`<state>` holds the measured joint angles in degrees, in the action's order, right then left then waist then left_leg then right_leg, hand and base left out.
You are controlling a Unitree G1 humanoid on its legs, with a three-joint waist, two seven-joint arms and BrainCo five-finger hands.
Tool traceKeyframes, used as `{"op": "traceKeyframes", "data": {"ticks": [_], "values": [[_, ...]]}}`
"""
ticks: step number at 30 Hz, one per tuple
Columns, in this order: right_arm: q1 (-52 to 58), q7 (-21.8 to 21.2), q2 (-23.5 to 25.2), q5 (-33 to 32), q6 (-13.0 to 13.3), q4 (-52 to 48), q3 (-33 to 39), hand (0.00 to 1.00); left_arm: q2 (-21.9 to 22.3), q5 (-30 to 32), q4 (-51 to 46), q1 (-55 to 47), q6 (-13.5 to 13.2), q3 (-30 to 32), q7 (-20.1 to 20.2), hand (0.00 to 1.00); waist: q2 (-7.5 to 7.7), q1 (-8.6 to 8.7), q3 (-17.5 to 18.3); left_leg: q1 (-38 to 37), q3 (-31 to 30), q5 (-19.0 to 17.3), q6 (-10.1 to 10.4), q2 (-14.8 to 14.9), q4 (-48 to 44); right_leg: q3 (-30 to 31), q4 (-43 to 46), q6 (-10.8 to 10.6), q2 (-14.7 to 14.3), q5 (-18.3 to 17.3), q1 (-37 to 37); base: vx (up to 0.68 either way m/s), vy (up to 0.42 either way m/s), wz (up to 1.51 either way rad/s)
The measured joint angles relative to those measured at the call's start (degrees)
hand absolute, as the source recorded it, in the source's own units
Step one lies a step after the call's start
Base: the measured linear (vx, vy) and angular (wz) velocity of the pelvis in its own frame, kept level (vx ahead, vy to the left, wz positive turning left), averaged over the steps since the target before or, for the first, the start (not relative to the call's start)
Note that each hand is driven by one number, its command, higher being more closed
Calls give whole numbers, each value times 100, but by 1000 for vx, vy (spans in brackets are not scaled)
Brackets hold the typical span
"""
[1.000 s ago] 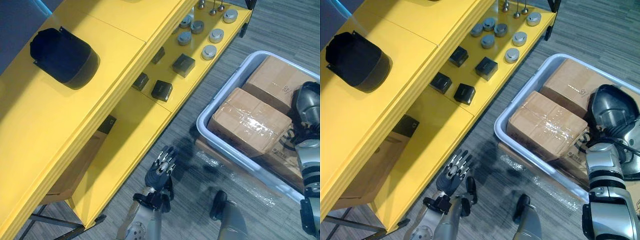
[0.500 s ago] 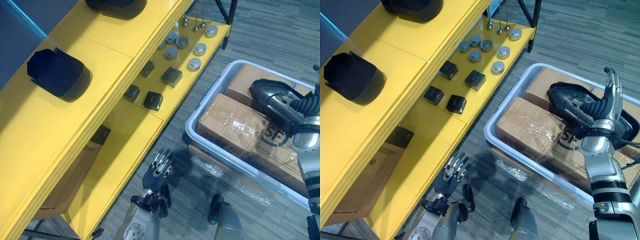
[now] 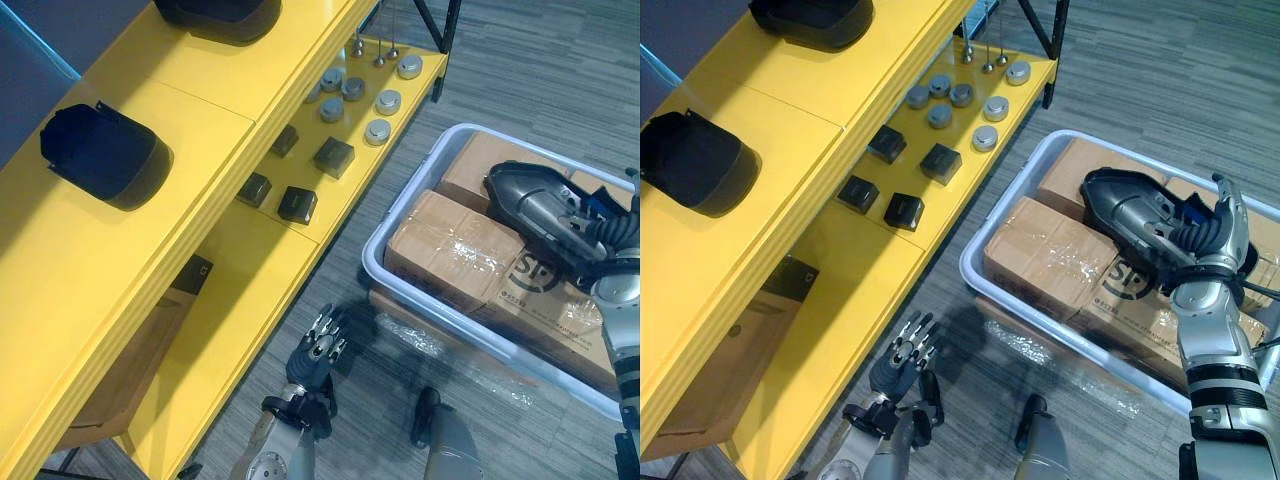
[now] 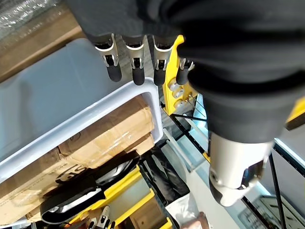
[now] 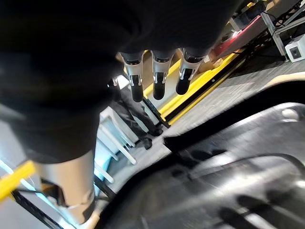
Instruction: Walk over and take plastic housings, then place them on the shelf
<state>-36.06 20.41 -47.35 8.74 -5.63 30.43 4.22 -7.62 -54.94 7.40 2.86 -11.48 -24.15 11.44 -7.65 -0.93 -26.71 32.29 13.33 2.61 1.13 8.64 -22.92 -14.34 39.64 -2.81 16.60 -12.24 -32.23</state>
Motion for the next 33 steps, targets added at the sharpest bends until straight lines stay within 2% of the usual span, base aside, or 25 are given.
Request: {"op": "traceKeyframes", "data": {"ticks": [2,4,7,9,12,14,17,21,26,29,32,33], "values": [[16,-136,9,130,-87,27,-115,0,2,1,-1,-4,0,-5,0,0,2,1,-1,-7,-8,52,29,-23,101,-24,-22,2,9,1,-12,79,-23,6],[12,2,23,109,-259,29,-141,0,2,3,-4,-9,0,-6,0,0,2,-13,-1,-9,-16,62,37,-28,129,-42,-21,4,10,-2,-13,108,-21,5],[-5,601,23,105,-445,119,-63,0,3,5,-14,-33,-1,-16,1,0,1,-12,0,-10,-32,96,25,-74,177,-63,-23,2,44,-2,-13,76,-1,6],[-36,1190,21,106,-507,223,155,0,2,15,-24,-45,-1,-63,4,0,0,-15,0,-9,-48,102,17,-111,217,-70,-25,-5,74,-7,-13,60,17,7],[-154,1639,-26,108,-740,249,522,0,2,15,-98,-48,2,-129,9,0,-1,1,0,-8,-64,122,-12,-171,280,-96,-33,-22,134,-17,-15,16,22,10],[-262,1789,-61,107,-870,291,677,0,2,15,-226,-67,32,-166,9,0,0,-5,0,-1,-58,114,-22,-174,279,-100,-33,-24,145,-17,-21,5,12,3],[-278,1969,-368,57,-989,310,719,0,3,13,-437,-88,59,-168,9,0,0,-11,0,115,-29,107,-36,-165,266,-111,-22,-29,162,-9,-134,20,13,3],[-516,1886,-608,-125,-1119,642,906,0,3,12,-469,-82,108,-163,11,0,-1,-4,1,268,-3,138,-36,-165,222,-107,9,-35,189,0,-286,56,15,2],[-777,1226,-699,-726,-1805,1585,871,0,-17,-3,-528,-30,108,-131,11,0,-11,-75,4,649,7,143,-43,-203,141,-80,198,-31,270,-6,-696,50,15,5],[-710,997,-700,-1001,-2238,1883,914,0,-10,-5,-528,-37,112,-116,12,0,-23,-124,7,867,6,143,-50,-249,78,-57,322,-40,347,-32,-923,13,28,11],[-671,854,-772,-1132,-2312,2015,1014,0,1,-4,-528,-39,128,-82,17,0,-30,-126,4,1035,34,136,-40,-276,2,-55,435,-47,430,-50,-1097,-12,33,13],[-634,719,-846,-1146,-2312,2039,1037,100,17,-3,-528,-39,128,-58,26,0,-35,-135,2,1077,38,132,-44,-293,-37,-47,493,-52,467,-61,-1142,-32,46,9]]}}
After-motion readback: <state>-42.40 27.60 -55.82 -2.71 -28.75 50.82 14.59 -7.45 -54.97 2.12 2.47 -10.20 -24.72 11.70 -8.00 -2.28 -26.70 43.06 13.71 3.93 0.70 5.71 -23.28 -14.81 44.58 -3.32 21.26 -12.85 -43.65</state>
